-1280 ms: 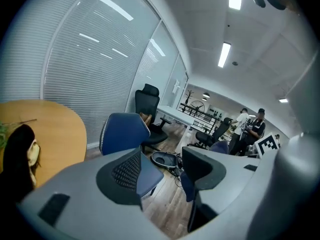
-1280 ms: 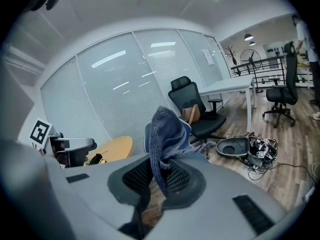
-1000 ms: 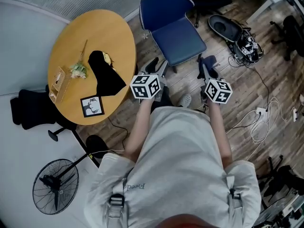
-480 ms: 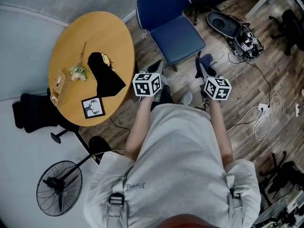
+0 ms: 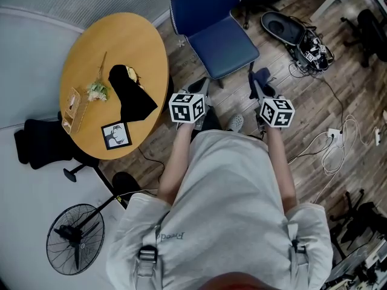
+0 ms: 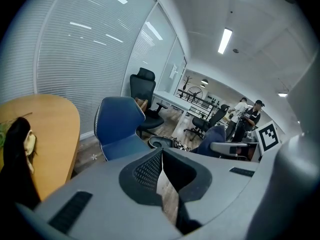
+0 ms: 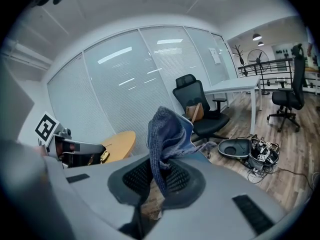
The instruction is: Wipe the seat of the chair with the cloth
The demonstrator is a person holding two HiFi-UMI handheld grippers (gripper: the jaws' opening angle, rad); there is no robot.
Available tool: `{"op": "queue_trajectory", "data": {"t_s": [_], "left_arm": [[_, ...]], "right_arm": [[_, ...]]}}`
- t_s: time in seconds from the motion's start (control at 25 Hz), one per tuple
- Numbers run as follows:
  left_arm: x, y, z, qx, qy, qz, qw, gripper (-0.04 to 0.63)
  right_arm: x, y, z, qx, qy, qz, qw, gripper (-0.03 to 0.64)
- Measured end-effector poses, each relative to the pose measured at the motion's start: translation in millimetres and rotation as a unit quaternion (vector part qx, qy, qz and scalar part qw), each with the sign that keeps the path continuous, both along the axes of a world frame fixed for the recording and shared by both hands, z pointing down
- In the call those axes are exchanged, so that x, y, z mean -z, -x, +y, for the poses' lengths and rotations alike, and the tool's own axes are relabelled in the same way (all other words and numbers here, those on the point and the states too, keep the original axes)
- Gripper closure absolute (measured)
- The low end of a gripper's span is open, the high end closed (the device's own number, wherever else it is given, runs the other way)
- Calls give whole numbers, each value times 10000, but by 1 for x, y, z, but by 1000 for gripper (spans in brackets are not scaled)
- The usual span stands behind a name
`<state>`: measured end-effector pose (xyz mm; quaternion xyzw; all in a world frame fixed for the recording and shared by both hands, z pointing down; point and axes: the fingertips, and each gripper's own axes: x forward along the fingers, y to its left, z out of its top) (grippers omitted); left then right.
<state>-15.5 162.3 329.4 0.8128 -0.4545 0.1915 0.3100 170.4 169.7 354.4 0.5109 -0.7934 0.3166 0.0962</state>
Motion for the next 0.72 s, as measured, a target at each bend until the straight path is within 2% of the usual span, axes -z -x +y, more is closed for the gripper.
{"op": "queue_trajectory", "data": {"t_s": [0.72], "left_arm": [[10, 7, -4, 148, -144, 21, 9998, 568]], "right_arm": [[5, -7, -1, -63, -63, -124, 9999, 566]]}}
